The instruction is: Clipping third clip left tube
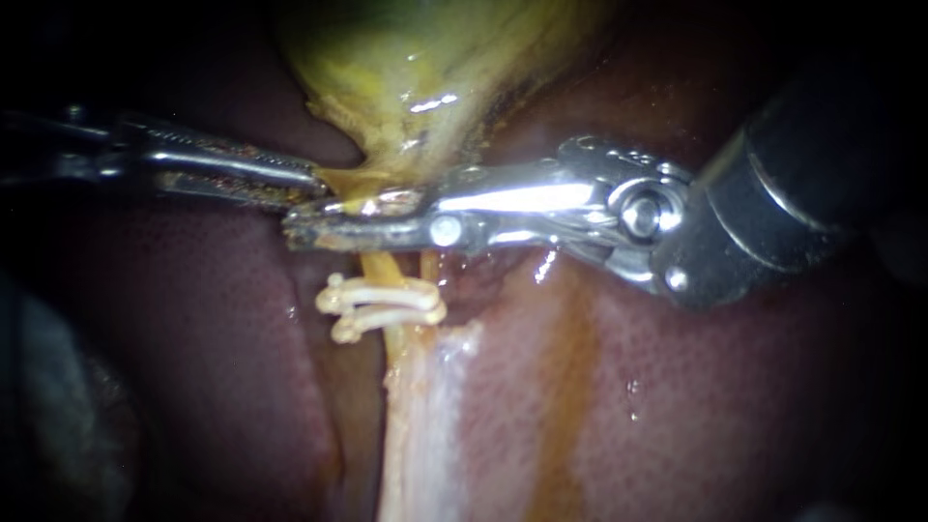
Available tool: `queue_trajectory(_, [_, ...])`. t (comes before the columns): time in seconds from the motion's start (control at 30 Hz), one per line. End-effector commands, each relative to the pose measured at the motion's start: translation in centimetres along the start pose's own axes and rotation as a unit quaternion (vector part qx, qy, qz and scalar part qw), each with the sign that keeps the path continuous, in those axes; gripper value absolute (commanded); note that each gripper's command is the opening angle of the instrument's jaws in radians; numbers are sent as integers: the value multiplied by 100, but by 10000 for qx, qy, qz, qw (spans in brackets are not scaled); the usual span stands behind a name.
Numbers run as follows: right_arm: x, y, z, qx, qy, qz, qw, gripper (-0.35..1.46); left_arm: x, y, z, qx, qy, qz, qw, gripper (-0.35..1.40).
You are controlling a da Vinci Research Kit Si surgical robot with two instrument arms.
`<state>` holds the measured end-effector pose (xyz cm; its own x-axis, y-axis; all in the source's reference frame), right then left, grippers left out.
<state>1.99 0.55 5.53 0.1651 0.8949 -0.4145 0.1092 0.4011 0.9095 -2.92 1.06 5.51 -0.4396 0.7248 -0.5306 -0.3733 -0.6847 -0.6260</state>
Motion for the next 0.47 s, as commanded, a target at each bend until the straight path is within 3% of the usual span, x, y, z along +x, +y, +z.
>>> queue_trajectory(0.03, [0, 0, -1, 4, -14, 33, 10000, -35, 0, 0, 0, 1, 1, -1, 10000, -35])
queue_trajectory(0.47, [-4, 2, -1, -13, -45, 80, 10000, -35, 0, 0, 1, 3, 1, -1, 10000, -35])
